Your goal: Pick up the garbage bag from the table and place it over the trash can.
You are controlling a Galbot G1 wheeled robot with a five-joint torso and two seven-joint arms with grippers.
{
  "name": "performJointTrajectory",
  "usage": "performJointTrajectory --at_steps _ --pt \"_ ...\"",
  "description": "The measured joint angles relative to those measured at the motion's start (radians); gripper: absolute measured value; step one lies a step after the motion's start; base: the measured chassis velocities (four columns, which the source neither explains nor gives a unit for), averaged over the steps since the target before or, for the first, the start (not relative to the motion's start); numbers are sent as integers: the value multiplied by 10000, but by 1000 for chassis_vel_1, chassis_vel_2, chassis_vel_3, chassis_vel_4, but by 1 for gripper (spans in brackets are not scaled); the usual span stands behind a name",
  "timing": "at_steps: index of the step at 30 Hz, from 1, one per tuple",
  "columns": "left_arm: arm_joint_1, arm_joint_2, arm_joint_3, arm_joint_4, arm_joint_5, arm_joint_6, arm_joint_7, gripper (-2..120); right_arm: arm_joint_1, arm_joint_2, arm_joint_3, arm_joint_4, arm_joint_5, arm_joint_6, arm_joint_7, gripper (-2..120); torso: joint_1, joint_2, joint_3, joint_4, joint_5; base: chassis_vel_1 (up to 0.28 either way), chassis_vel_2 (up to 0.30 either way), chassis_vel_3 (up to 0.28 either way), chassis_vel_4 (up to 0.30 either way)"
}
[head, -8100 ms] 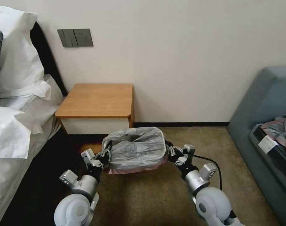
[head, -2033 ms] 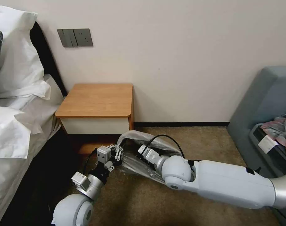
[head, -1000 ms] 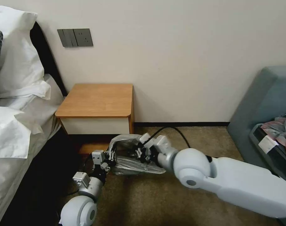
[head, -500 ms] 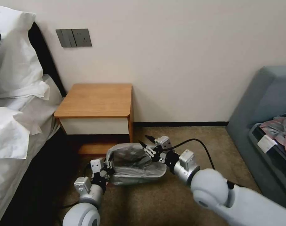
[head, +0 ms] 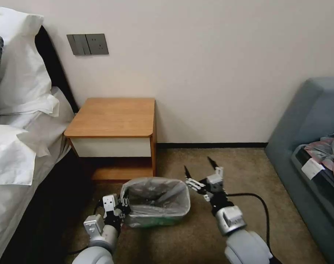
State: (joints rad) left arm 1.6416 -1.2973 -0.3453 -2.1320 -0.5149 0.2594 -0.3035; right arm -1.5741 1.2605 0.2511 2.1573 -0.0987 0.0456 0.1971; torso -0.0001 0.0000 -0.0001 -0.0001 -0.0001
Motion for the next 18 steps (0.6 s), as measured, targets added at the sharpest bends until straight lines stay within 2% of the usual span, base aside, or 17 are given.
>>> performJointTrajectory --at_steps 2,6,13,18 --pt "-69 13 229 123 -34 1 -105 5 -431 262 145 -18 -251 459 114 100 0 0 0 -1 0 0 0 0 0" --pt "-267 -8 581 327 -342 -4 -306 5 -631 404 280 -13 -464 749 284 100 0 0 1 0 0 0 0 0 0" --pt "-482 -96 969 548 -402 1 -541 5 -448 399 329 31 -436 752 472 100 0 0 1 0 1 0 0 0 0" --pt "-569 -128 1258 718 -130 -30 -1012 5 -262 504 238 -149 -395 714 585 100 0 0 1 2 3 0 0 0 0"
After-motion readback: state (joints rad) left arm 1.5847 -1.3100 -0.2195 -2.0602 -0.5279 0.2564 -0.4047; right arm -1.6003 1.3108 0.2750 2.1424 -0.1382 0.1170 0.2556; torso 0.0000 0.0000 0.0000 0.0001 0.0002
